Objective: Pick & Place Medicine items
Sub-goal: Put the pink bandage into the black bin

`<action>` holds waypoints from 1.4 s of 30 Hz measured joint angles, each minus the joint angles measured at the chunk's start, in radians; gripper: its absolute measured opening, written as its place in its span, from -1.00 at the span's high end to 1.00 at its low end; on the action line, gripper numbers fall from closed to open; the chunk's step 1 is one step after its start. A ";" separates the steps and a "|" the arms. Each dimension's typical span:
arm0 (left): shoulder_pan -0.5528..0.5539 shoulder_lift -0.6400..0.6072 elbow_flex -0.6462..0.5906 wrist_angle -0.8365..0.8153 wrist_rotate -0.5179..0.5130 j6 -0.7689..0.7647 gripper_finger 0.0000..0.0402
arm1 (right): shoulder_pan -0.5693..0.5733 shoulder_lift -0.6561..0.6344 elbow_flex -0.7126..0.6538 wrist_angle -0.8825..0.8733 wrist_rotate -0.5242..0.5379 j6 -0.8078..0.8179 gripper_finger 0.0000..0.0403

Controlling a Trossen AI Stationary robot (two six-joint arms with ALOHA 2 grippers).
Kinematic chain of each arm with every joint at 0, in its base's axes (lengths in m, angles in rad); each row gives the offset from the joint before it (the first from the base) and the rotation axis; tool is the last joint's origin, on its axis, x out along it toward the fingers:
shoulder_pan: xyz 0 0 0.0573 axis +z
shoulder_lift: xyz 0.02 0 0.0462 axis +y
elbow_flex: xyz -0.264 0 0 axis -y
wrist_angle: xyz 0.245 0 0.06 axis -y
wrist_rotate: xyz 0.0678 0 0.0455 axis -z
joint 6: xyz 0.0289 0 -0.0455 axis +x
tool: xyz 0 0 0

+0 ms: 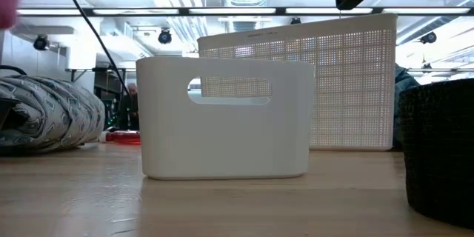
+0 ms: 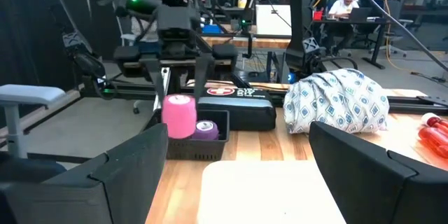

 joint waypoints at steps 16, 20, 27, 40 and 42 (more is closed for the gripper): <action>-0.092 -0.002 -0.010 -0.186 0.127 -0.371 -0.08 | 0.000 0.000 0.000 0.000 0.000 0.000 -0.69; -0.093 0.010 -0.010 -0.177 0.132 -0.394 -0.08 | 0.000 0.000 0.000 0.000 0.000 0.000 -0.69; -0.093 0.052 -0.008 -0.136 0.149 -0.420 -0.08 | 0.000 0.000 0.000 0.000 0.000 0.000 -0.69; -0.093 0.071 -0.008 -0.160 0.161 -0.437 -0.08 | 0.000 0.000 0.000 0.000 0.000 0.000 -0.69; -0.093 0.069 -0.008 -0.161 0.158 -0.437 -0.08 | 0.000 0.000 0.000 0.000 0.000 0.000 -0.69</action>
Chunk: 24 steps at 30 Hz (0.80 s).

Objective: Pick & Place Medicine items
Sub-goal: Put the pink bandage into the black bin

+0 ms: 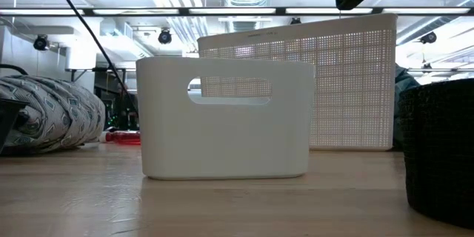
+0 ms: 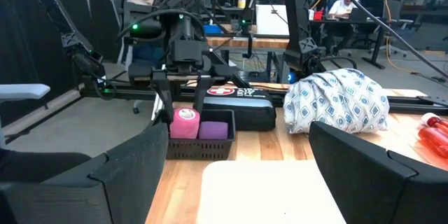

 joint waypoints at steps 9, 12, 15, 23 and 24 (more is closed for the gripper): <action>0.000 0.000 -0.002 0.002 -0.015 -0.002 -0.08 | 0.000 0.000 0.000 0.000 0.000 0.000 -0.69; 0.001 0.000 -0.020 0.027 -0.015 -0.006 -0.08 | 0.000 0.000 0.000 0.000 0.000 0.000 -0.69; 0.001 0.001 -0.023 0.033 -0.002 -0.007 -0.10 | 0.000 0.000 0.000 0.000 0.000 0.000 -0.69; 0.001 0.001 -0.022 0.037 0.005 -0.002 -0.23 | 0.000 0.000 0.000 0.000 0.000 0.000 -0.69; 0.001 0.001 -0.022 0.037 0.005 -0.002 -0.25 | 0.000 0.000 0.000 0.000 0.000 0.000 -0.69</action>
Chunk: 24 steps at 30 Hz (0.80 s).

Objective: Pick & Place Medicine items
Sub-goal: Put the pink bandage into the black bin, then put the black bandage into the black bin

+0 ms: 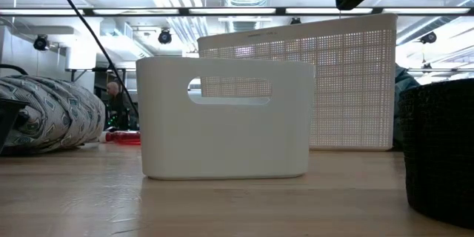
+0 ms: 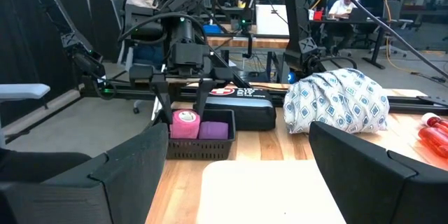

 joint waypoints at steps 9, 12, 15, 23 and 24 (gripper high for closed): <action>0.000 0.000 -0.031 0.046 0.003 -0.001 -0.45 | 0.000 0.000 0.000 0.000 0.000 0.000 -0.69; 0.000 0.000 -0.031 0.046 0.003 0.002 -0.49 | 0.000 0.000 0.000 0.000 0.000 0.000 -0.69; 0.000 0.000 -0.031 0.045 0.003 0.002 -0.51 | 0.000 0.000 0.000 0.000 0.000 0.000 -0.69; 0.002 -0.044 -0.031 -0.002 0.003 0.005 -0.52 | 0.000 0.000 0.000 0.000 0.000 0.000 -0.69; 0.002 -0.056 -0.031 -0.006 0.003 0.020 -0.52 | 0.000 0.000 0.000 0.000 0.000 0.000 -0.69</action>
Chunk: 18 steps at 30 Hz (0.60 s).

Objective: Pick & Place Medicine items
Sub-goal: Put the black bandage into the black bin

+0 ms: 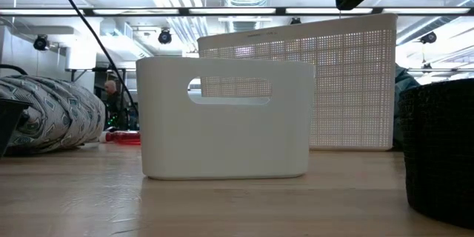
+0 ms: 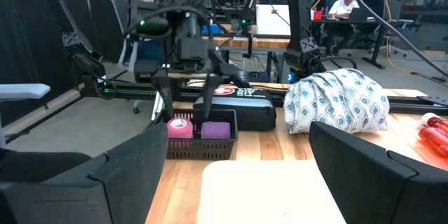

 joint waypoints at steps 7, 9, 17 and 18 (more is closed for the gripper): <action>0.013 -0.062 0.000 0.006 -0.070 0.078 -0.51 | 0.000 0.000 0.000 0.000 0.000 0.000 -0.69; 0.029 -0.065 0.001 0.012 -0.096 0.113 -0.51 | 0.000 0.000 0.000 0.000 0.000 0.000 -0.69; 0.168 -0.068 0.001 0.054 -0.122 0.370 -0.43 | 0.000 0.000 0.000 0.000 0.000 0.000 -0.69; 0.193 -0.069 0.001 0.066 -0.108 0.401 -0.43 | 0.000 0.000 0.000 0.000 0.000 0.000 -0.69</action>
